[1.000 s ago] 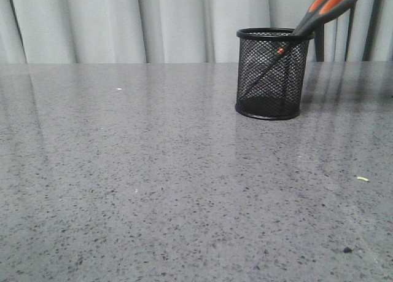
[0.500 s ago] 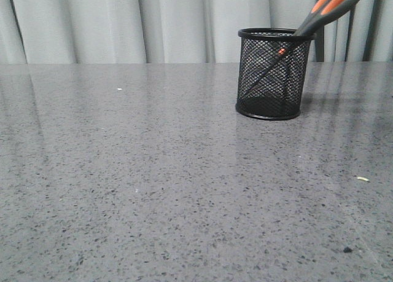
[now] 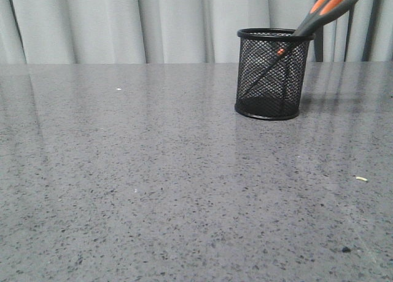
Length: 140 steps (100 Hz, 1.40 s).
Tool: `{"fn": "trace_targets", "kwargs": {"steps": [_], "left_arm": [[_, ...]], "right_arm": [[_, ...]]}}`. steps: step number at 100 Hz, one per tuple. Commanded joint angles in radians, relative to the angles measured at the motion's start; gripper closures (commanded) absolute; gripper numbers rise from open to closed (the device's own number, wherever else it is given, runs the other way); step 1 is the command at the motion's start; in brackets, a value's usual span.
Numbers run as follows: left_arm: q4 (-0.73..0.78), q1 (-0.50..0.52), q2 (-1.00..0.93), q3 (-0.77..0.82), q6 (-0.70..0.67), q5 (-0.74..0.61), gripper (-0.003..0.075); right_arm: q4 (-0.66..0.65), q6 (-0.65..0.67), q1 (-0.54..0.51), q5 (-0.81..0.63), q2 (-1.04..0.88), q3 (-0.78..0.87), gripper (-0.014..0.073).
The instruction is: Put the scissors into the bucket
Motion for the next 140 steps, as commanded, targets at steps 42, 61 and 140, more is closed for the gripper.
{"fn": "trace_targets", "kwargs": {"steps": [42,61,140], "left_arm": [[-0.097,-0.006,0.013,0.035,-0.012,-0.081,0.074],[-0.097,-0.006,0.013,0.035,-0.012,-0.081,0.074],[0.205,0.395,0.001,0.355,-0.326,-0.141,0.074]], "right_arm": [[0.005,-0.007,0.0,-0.102,-0.03,0.008,0.0639],[0.005,-0.007,0.0,-0.102,-0.03,0.008,0.0639],[0.005,-0.007,0.0,-0.102,-0.03,0.008,0.0639]]}}
